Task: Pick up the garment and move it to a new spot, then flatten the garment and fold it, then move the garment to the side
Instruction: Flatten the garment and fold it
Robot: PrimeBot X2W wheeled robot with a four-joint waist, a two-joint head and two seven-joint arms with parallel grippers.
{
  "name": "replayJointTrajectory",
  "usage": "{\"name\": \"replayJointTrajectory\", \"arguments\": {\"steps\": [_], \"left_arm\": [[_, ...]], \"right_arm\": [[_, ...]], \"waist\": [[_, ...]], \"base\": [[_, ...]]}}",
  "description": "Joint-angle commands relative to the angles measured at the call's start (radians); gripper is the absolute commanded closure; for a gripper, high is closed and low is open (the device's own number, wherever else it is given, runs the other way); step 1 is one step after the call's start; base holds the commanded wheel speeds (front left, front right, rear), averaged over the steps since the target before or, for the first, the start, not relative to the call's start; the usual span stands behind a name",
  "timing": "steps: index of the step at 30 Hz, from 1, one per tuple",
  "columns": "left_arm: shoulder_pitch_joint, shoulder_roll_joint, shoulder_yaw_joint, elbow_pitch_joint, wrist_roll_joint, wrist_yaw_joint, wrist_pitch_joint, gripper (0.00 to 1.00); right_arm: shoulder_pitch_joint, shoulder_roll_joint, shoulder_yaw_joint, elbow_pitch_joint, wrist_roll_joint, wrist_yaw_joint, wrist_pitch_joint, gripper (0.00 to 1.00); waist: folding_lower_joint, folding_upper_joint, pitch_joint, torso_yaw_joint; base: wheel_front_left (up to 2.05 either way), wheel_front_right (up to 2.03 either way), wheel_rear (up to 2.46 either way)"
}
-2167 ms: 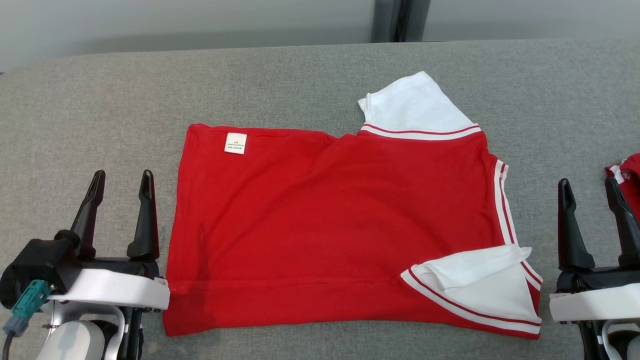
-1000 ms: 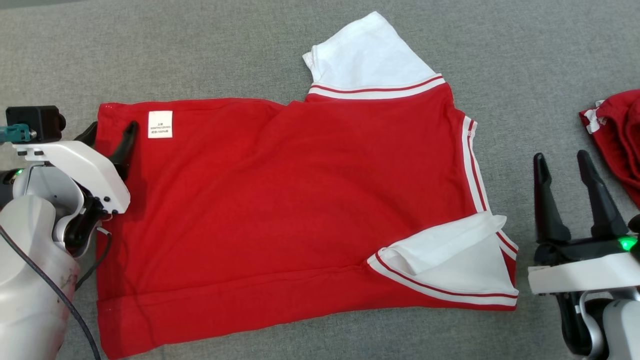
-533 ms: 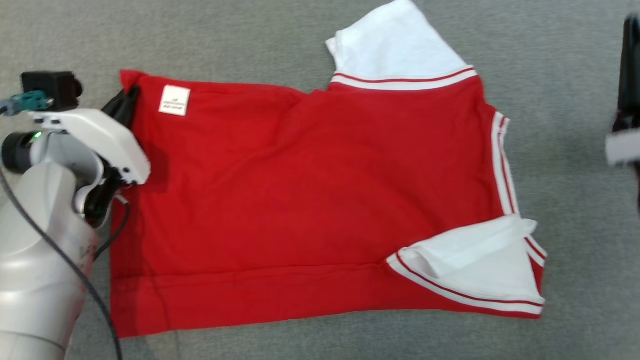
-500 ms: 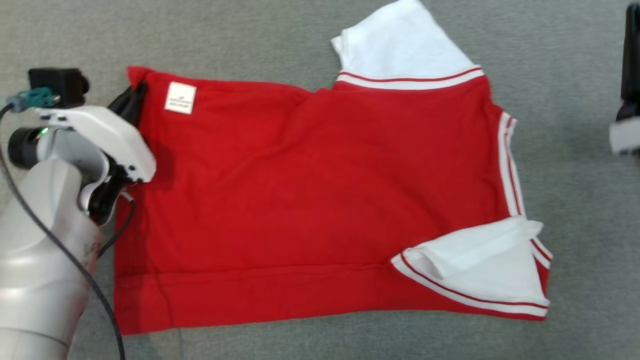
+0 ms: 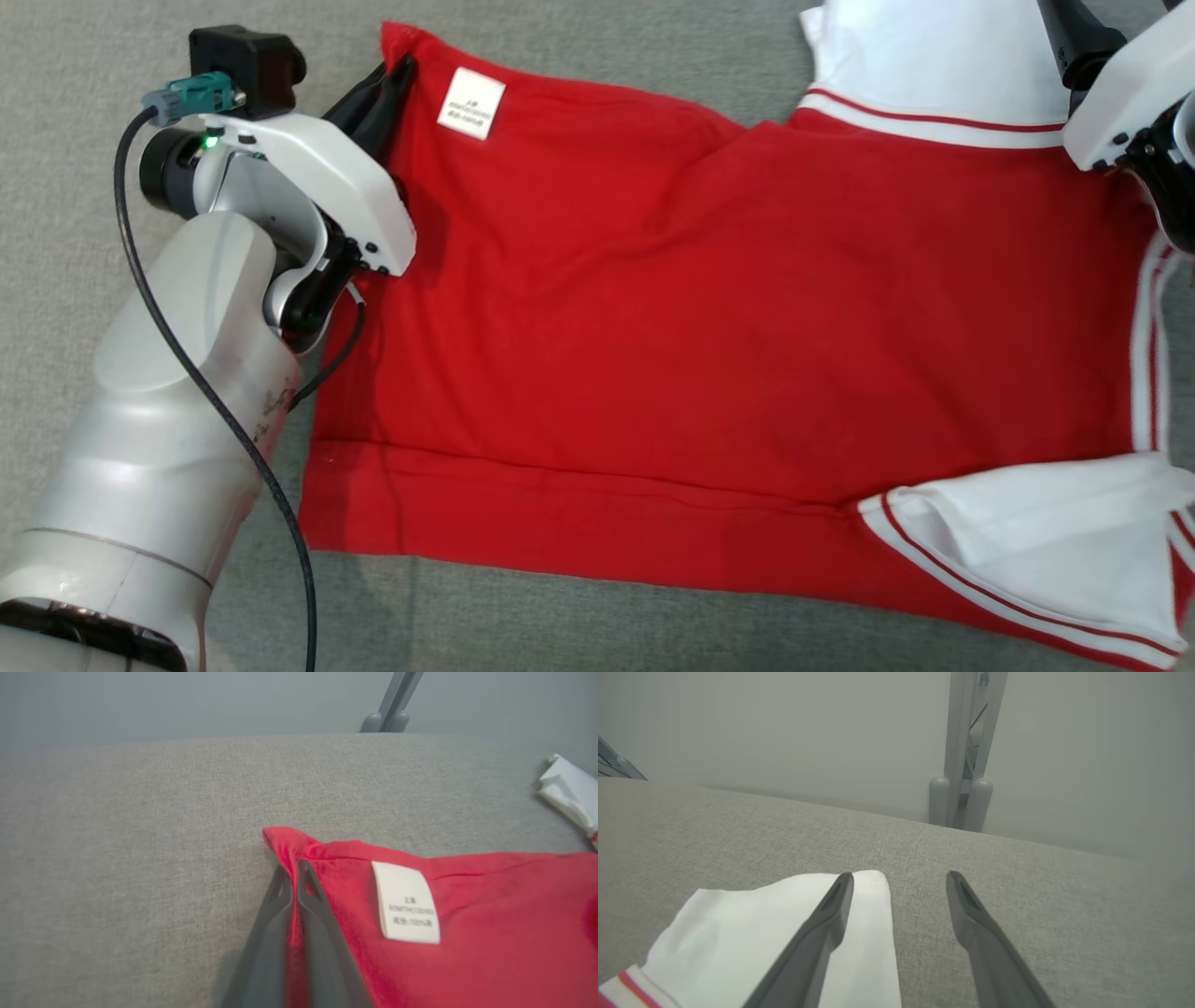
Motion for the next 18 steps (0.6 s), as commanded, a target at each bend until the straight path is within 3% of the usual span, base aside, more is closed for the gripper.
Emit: {"name": "replayJointTrajectory", "arguments": {"steps": [1,8,9,11,18], "left_arm": [[-0.027,-0.002,-0.014,0.004,-0.011,0.0,-0.013,1.0],[-0.046,-0.012,-0.067,0.025,-0.046,0.0,-0.037,1.0],[-0.047,-0.011,-0.073,0.029,-0.051,0.001,-0.04,1.0],[-0.048,-0.01,-0.082,0.034,-0.061,0.001,-0.044,1.0],[-0.042,0.001,-0.083,0.008,-0.149,0.001,-0.044,1.0]], "right_arm": [[-0.041,-0.012,0.046,0.034,0.034,0.0,0.023,0.0],[-0.128,-0.048,0.213,0.104,0.152,0.0,0.095,0.0],[-0.139,-0.056,0.231,0.111,0.163,0.0,0.101,0.29],[-0.156,-0.062,0.262,0.116,0.195,0.0,0.111,1.0],[-0.202,-0.098,0.311,0.08,0.284,0.0,0.066,1.0]], "waist": [[0.0,0.0,0.031,0.034],[0.0,0.0,0.049,0.055],[0.0,0.0,0.05,0.055],[0.0,0.0,0.051,0.055],[0.0,0.0,0.046,0.047]], "base": [[0.0,0.0,0.0],[0.0,0.0,0.0],[0.0,0.0,0.0],[0.0,0.0,0.0],[0.0,0.0,0.0]]}}
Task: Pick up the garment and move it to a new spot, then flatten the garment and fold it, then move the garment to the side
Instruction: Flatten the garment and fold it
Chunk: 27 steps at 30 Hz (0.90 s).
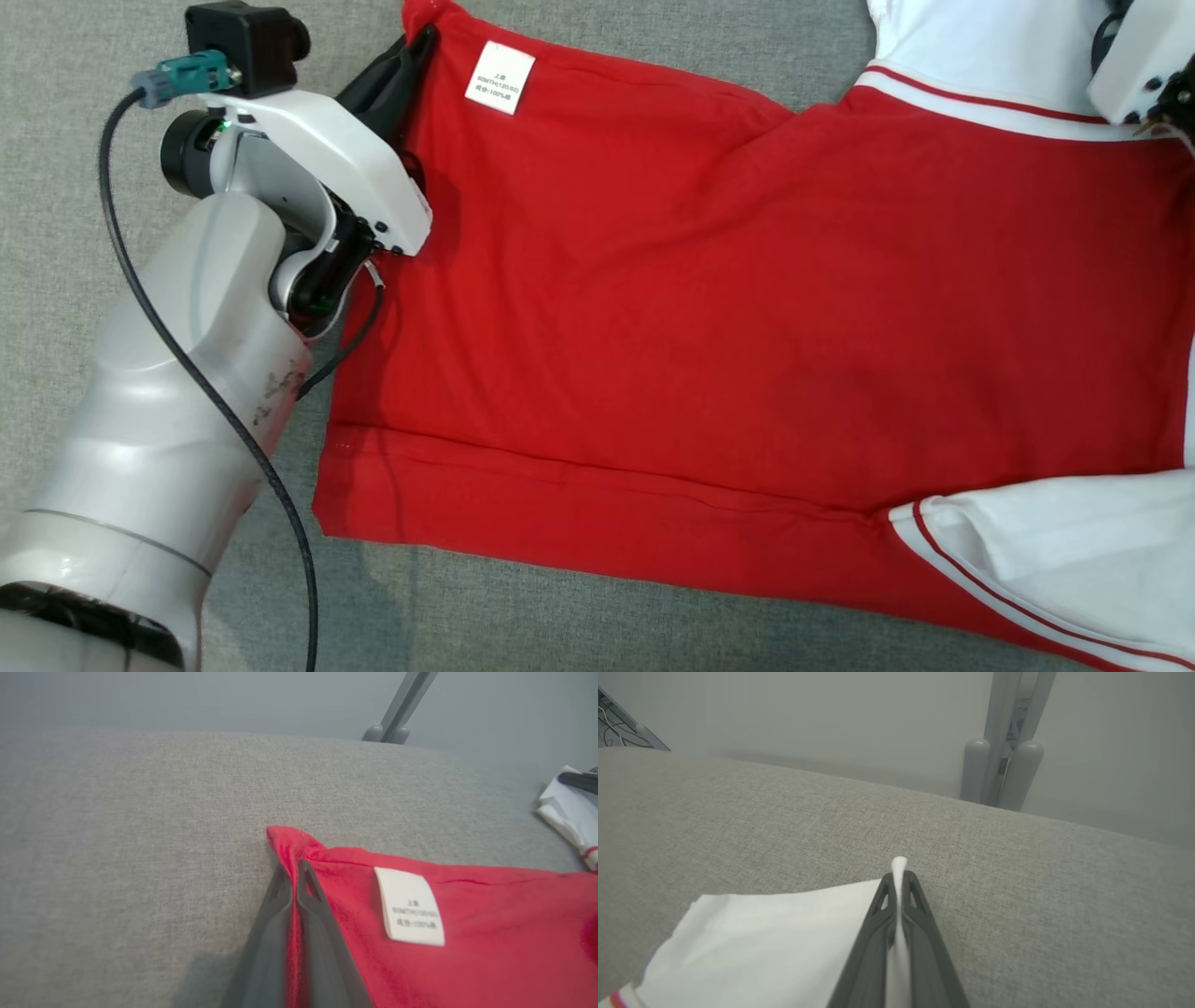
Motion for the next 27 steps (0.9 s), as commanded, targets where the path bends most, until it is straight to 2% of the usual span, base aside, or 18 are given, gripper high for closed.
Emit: {"name": "replayJointTrajectory", "arguments": {"steps": [1,11,18,27], "left_arm": [[0.009,0.015,0.001,-0.01,-0.019,0.001,0.005,1.0],[0.068,0.139,0.011,-0.126,-0.118,0.001,0.043,1.0],[0.143,0.182,0.048,-0.221,-0.192,0.009,0.087,1.0],[0.351,0.255,0.122,-0.428,-0.356,0.02,0.151,1.0]], "right_arm": [[-0.019,-0.01,-0.005,-0.019,0.036,0.0,-0.013,1.0],[0.022,-0.12,0.044,-0.2,0.198,0.0,-0.046,1.0],[0.079,-0.178,0.075,-0.298,0.269,0.0,-0.078,1.0],[0.289,-0.296,0.085,-0.524,0.378,0.0,-0.121,1.0]], "waist": [[-0.0001,0.0,-0.005,-0.004],[-0.0001,0.0,-0.067,-0.041],[-0.0001,0.0,-0.106,-0.056],[-0.0001,0.0,-0.178,-0.092]], "base": [[0.0,0.0,0.0],[0.0,0.0,0.0],[0.0,0.0,0.0],[0.0,0.0,0.0]]}}
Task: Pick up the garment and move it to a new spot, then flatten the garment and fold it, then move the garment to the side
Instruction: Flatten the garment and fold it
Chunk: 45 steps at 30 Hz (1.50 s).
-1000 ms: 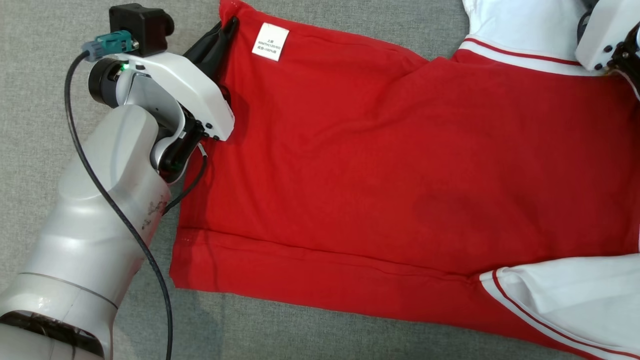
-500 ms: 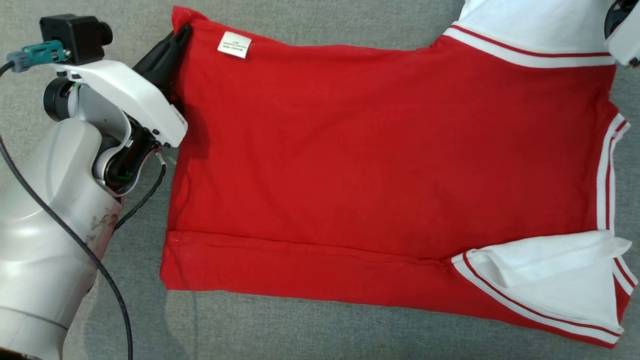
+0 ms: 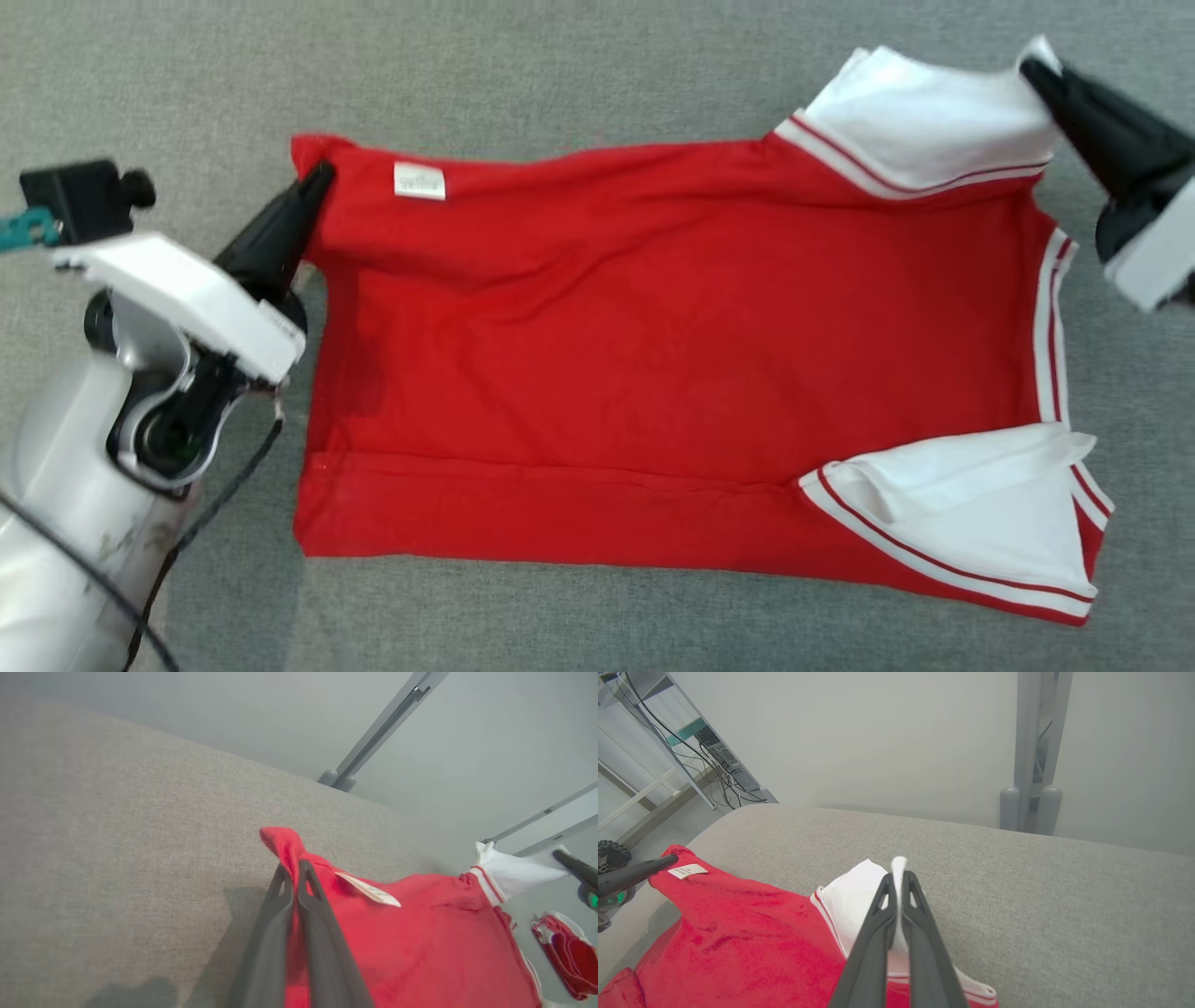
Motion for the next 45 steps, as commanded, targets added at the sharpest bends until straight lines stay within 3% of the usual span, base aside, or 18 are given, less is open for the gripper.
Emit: {"name": "replayJointTrajectory", "arguments": {"steps": [1,6,12,14,20,21,22,23,28,33,35,39,41,45], "left_arm": [[0.05,0.019,0.02,-0.044,-0.036,0.004,0.007,1.0],[0.24,0.08,0.089,-0.226,-0.147,0.034,0.004,1.0],[0.444,0.127,0.17,-0.388,-0.247,0.082,-0.032,1.0],[0.51,0.131,0.177,-0.423,-0.267,0.102,-0.034,1.0],[0.547,0.114,0.164,-0.399,-0.283,0.132,-0.029,1.0],[0.55,0.112,0.164,-0.386,-0.28,0.136,-0.033,0.73],[0.55,0.106,0.165,-0.375,-0.279,0.141,-0.04,0.29],[0.549,0.099,0.168,-0.366,-0.274,0.144,-0.05,0.0],[0.548,0.071,0.195,-0.339,-0.233,0.162,-0.143,0.0],[0.55,0.052,0.221,-0.354,-0.12,0.223,-0.295,0.0],[0.529,0.047,0.239,-0.38,0.007,0.288,-0.347,0.0],[0.506,0.024,0.266,-0.44,0.209,0.366,-0.362,0.0],[0.496,0.004,0.285,-0.481,0.316,0.377,-0.362,0.0],[0.494,-0.021,0.304,-0.507,0.486,0.356,-0.362,0.0]], "right_arm": [[0.058,-0.028,-0.002,-0.041,0.023,0.0,-0.014,1.0],[0.251,-0.102,-0.04,-0.182,0.079,0.0,-0.07,1.0],[0.485,-0.141,-0.094,-0.281,0.127,0.0,-0.154,1.0],[0.586,-0.132,-0.114,-0.298,0.122,0.0,-0.193,1.0],[0.676,-0.065,-0.14,-0.271,0.093,0.0,-0.216,1.0],[0.686,-0.042,-0.146,-0.261,0.085,0.0,-0.217,0.98],[0.692,-0.024,-0.154,-0.255,0.075,0.0,-0.22,0.31],[0.697,-0.008,-0.166,-0.248,0.066,0.0,-0.226,0.0],[0.727,0.085,-0.286,-0.187,-0.03,0.0,-0.275,0.0],[0.768,0.238,-0.512,-0.167,-0.192,0.0,-0.294,0.0],[0.787,0.335,-0.654,-0.181,-0.319,0.0,-0.294,0.0],[0.805,0.454,-0.79,-0.203,-0.492,0.0,-0.293,0.0],[0.802,0.501,-0.823,-0.218,-0.551,0.0,-0.281,0.0],[0.803,0.55,-0.863,-0.244,-0.685,0.0,-0.256,0.0]], "waist": [[0.0,-0.0001,-0.019,-0.018],[0.0,-0.0001,-0.043,-0.045],[0.0,-0.0001,-0.058,-0.068],[0.0,-0.0001,-0.06,-0.074],[0.0,-0.0001,-0.055,-0.085],[0.0,-0.0001,-0.055,-0.086],[0.0,-0.0001,-0.056,-0.088],[0.0,-0.0001,-0.057,-0.09],[0.0,-0.0001,-0.071,-0.099],[0.0,-0.0001,-0.094,-0.101],[0.0,-0.0001,-0.107,-0.095],[0.0,-0.0001,-0.127,-0.087],[0.0,-0.0001,-0.135,-0.08],[0.0,-0.0001,-0.148,-0.074]], "base": [[0.0,0.0,0.0],[0.0,0.0,0.0],[0.0,0.0,0.0],[0.0,0.0,0.0],[0.0,0.0,0.0],[0.0,0.0,0.0],[0.0,0.0,0.0],[0.0,0.0,0.0],[0.0,0.0,0.0],[0.0,0.0,0.0],[0.0,0.0,0.0],[0.0,0.0,0.0],[0.0,0.0,0.0],[0.0,0.0,0.0]]}}
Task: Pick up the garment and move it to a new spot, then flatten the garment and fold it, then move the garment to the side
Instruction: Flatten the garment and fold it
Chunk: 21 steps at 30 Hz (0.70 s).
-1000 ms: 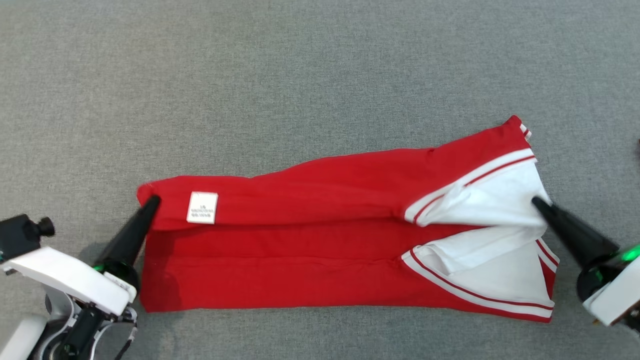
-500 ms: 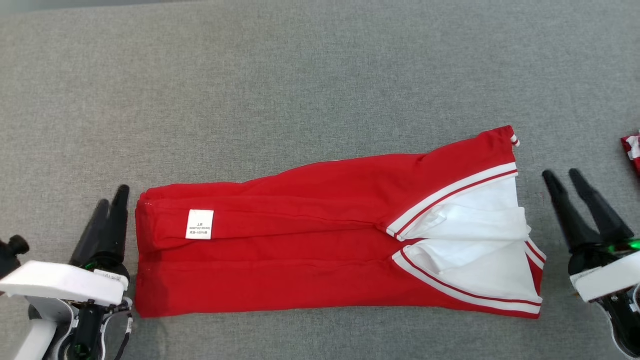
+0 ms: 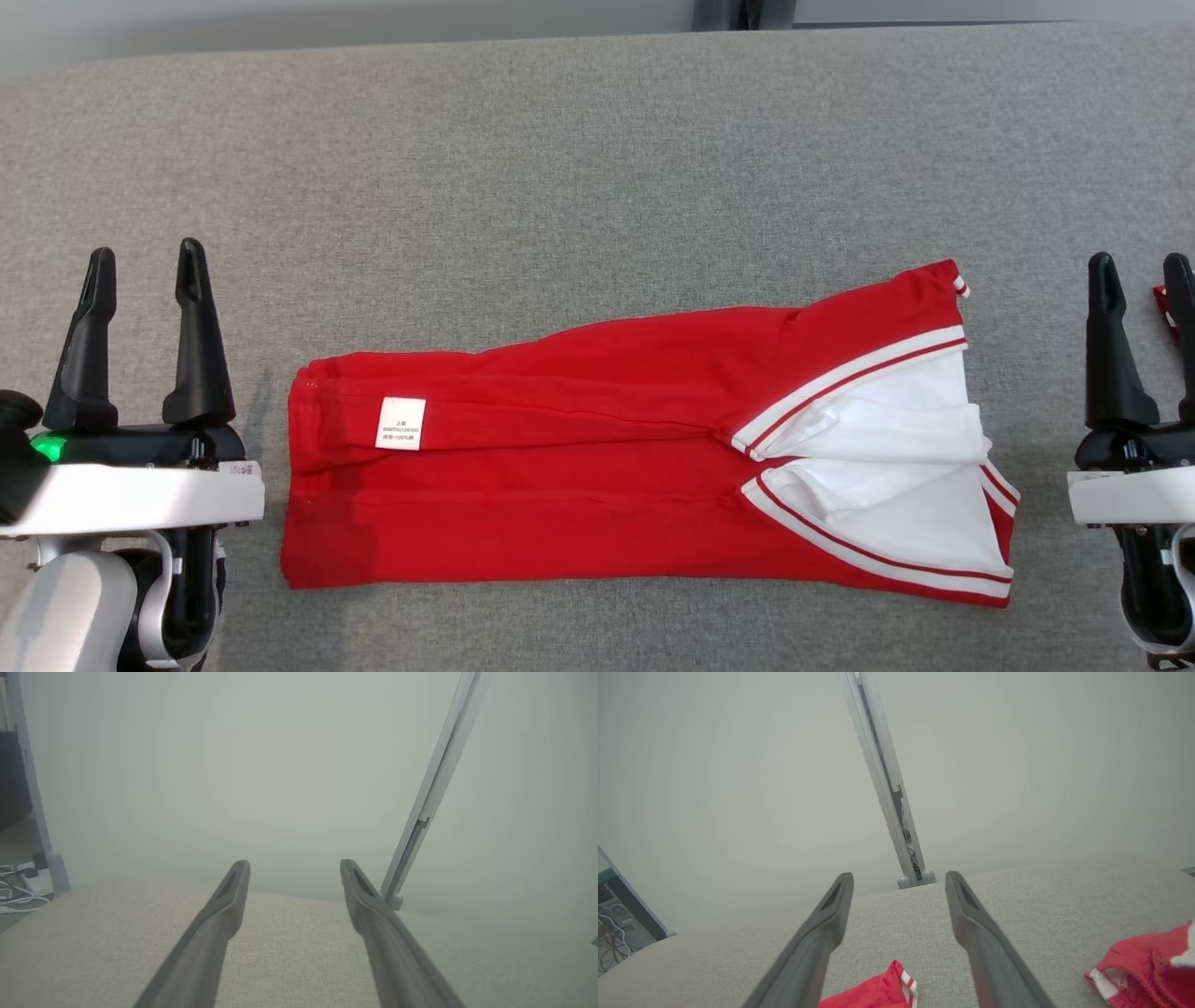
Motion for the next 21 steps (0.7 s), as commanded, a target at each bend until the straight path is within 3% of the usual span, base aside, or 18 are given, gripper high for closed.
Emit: {"name": "replayJointTrajectory", "arguments": {"steps": [1,9,21], "left_arm": [[-0.002,0.003,0.01,0.011,0.066,-0.017,-0.003,0.0],[0.042,0.0,0.012,0.075,0.209,-0.068,-0.003,0.0],[0.053,-0.038,0.012,0.118,0.22,-0.117,-0.003,0.0]], "right_arm": [[0.006,0.013,-0.016,-0.01,-0.066,0.0,0.016,0.0],[0.031,0.041,-0.009,0.008,-0.22,0.0,0.06,0.0],[0.044,0.039,-0.004,0.041,-0.245,0.0,0.074,0.0]], "waist": [[0.0,0.0,-0.007,0.003],[0.0,0.0,-0.032,0.012],[0.0,0.0,-0.056,0.033]], "base": [[0.0,0.0,0.0],[0.0,0.0,0.0],[0.0,0.0,0.0]]}}
